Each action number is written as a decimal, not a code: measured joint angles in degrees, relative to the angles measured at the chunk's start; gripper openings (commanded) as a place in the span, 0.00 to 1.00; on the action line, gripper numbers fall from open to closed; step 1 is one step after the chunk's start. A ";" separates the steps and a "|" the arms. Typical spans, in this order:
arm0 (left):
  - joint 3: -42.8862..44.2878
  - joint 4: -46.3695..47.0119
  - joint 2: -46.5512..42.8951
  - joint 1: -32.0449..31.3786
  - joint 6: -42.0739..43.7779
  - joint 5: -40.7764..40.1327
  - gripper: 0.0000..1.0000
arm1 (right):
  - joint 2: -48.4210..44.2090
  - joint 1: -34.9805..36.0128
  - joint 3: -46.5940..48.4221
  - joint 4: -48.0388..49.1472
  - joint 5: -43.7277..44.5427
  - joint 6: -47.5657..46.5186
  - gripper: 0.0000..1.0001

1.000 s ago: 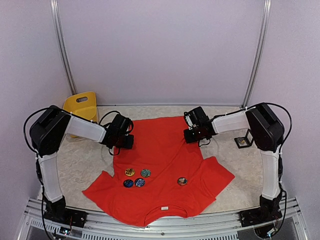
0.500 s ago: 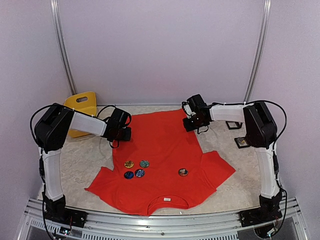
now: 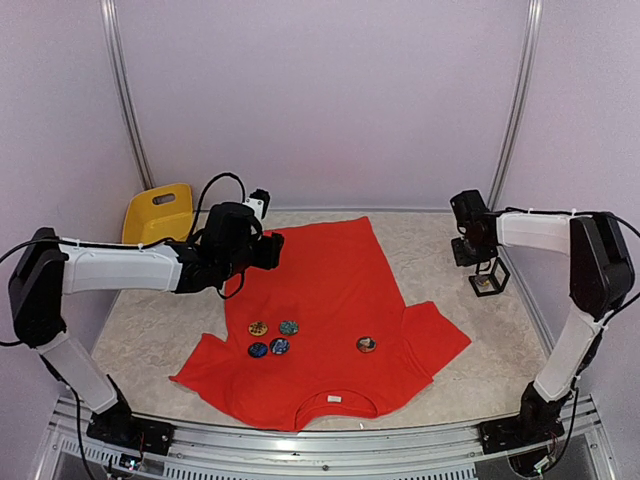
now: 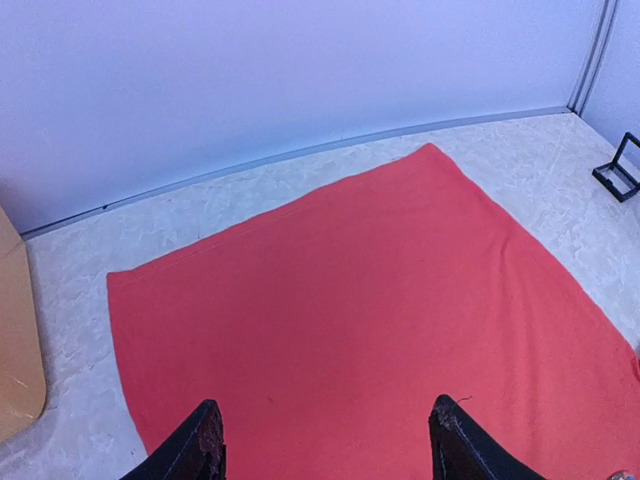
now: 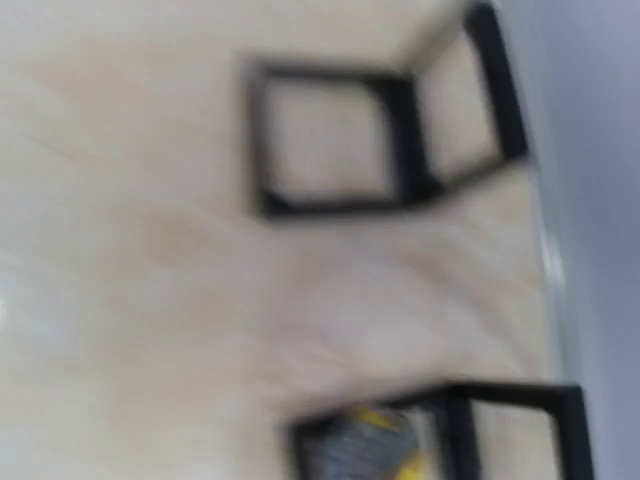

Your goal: Pin the brooch onto the clothing

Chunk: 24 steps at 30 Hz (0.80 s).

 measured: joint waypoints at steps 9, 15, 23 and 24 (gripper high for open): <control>-3.48 -0.42 -0.42 -0.57 0.61 -0.04 0.66 | 13.00 -0.24 3.65 -6.80 11.87 -2.32 0.26; -3.48 -0.46 -0.42 -0.59 0.63 0.39 0.67 | 13.11 -0.24 3.69 -7.39 13.77 -3.54 0.26; -3.45 -0.94 -0.07 -0.59 0.61 0.50 0.67 | 13.18 -0.42 3.72 -6.05 13.29 -5.40 0.25; -3.45 -1.14 0.07 -0.59 0.61 0.50 0.67 | 13.25 -0.46 3.74 -5.90 13.20 -5.66 0.25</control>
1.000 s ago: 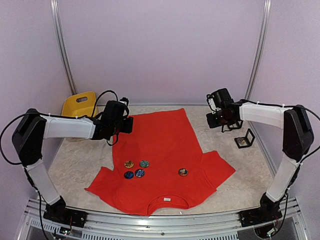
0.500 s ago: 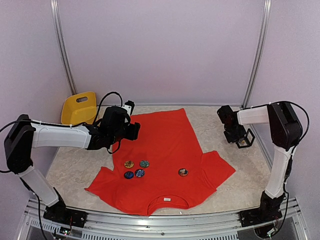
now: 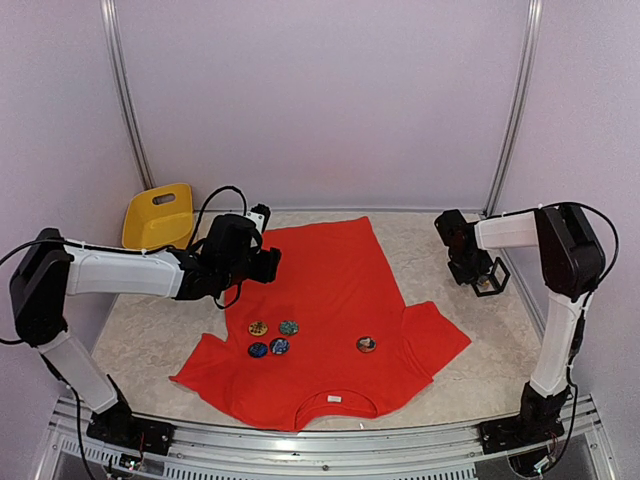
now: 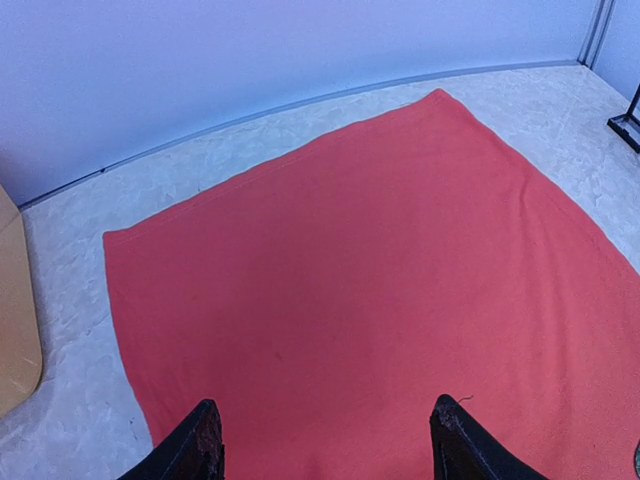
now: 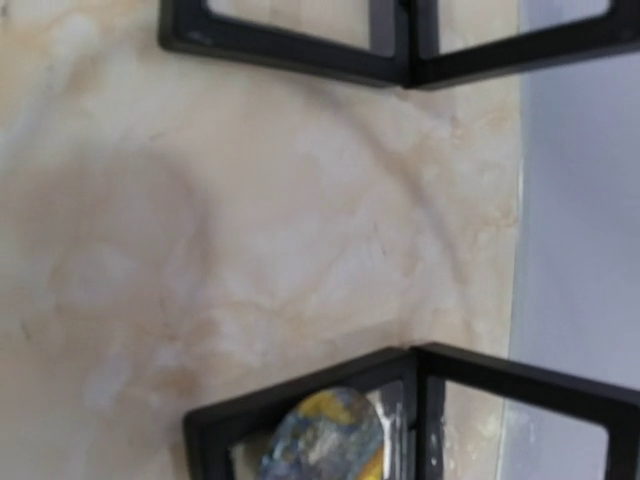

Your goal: Pin the brooch onto the clothing

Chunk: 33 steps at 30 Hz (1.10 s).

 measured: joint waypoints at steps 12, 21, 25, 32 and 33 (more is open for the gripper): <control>0.55 -0.85 1.18 -0.02 0.00 -0.35 0.67 | 1.33 -1.40 0.31 1.11 -1.11 -0.76 0.25; 0.96 -1.14 1.70 -0.02 0.02 -0.35 0.67 | 1.29 -1.73 -0.09 1.09 -1.92 -0.74 0.30; 0.96 -1.14 1.77 -0.02 0.02 -0.35 0.67 | 1.03 -1.73 -0.11 0.57 -2.56 -0.72 0.28; 1.20 -1.27 2.38 -0.02 0.07 -0.35 0.67 | -1.22 -1.75 -0.68 -1.68 -4.50 -0.83 0.30; 1.22 -1.31 2.40 -0.02 0.07 -0.33 0.67 | -1.27 -1.79 -0.68 -1.75 -4.46 -0.90 0.30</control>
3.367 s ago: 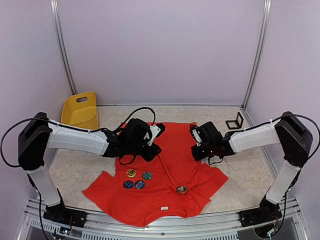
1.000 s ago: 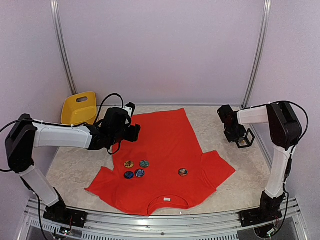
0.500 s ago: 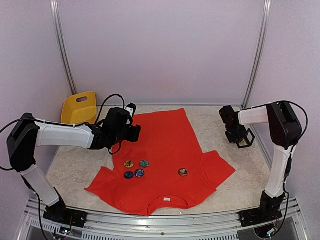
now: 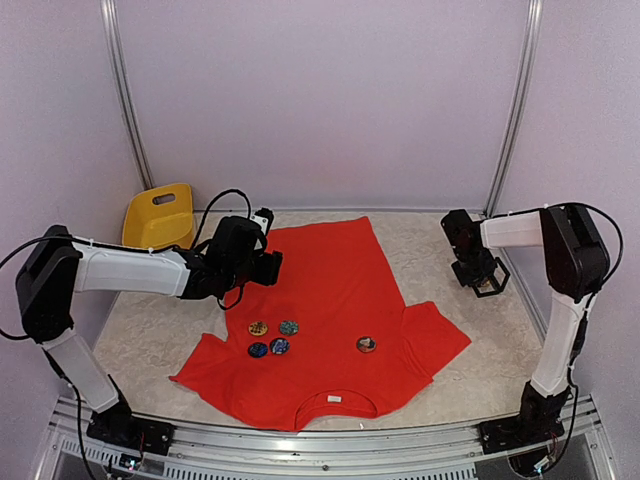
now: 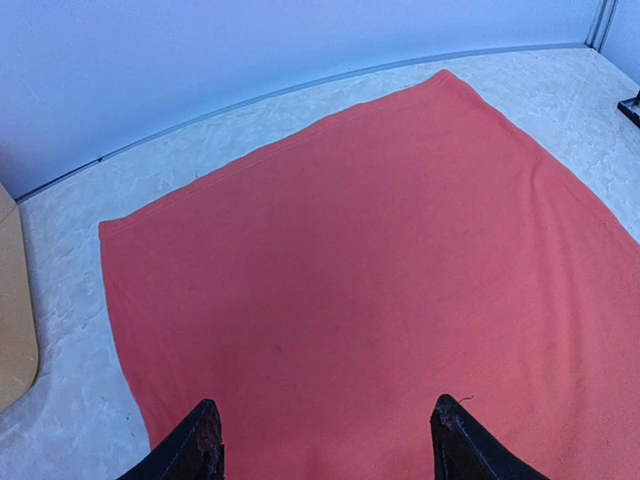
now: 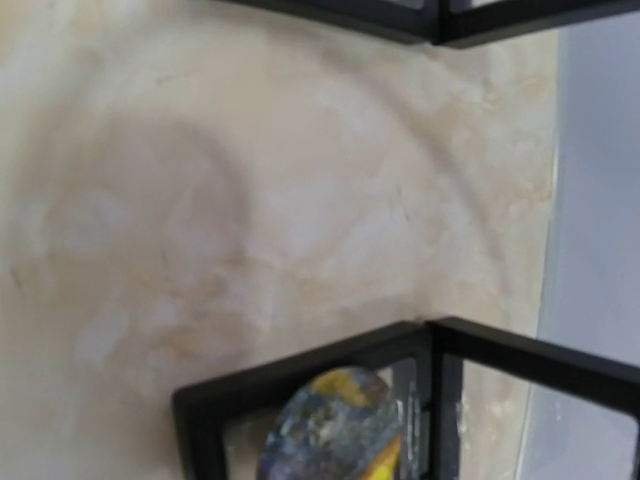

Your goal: Pin the brooch onto the clothing

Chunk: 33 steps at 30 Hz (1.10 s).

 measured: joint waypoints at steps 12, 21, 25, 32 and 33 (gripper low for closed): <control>0.02 -0.20 0.02 0.00 0.15 0.04 0.67 | 0.04 -1.11 -0.55 0.17 -0.55 -3.32 0.39; 0.04 -0.22 0.02 0.00 0.15 0.04 0.67 | 0.63 -1.22 -1.42 2.10 -0.09 -5.27 0.37; 0.04 -0.31 0.02 0.00 0.15 0.04 0.67 | 1.05 -1.25 -1.68 3.72 1.11 -5.95 0.35; 0.04 -0.74 0.02 0.00 0.15 0.22 0.67 | 1.07 -1.62 -2.43 6.16 3.67 -7.13 0.30; 0.04 -0.79 0.02 0.00 0.15 0.22 0.67 | 1.07 -1.75 -2.47 6.47 4.13 -7.17 0.28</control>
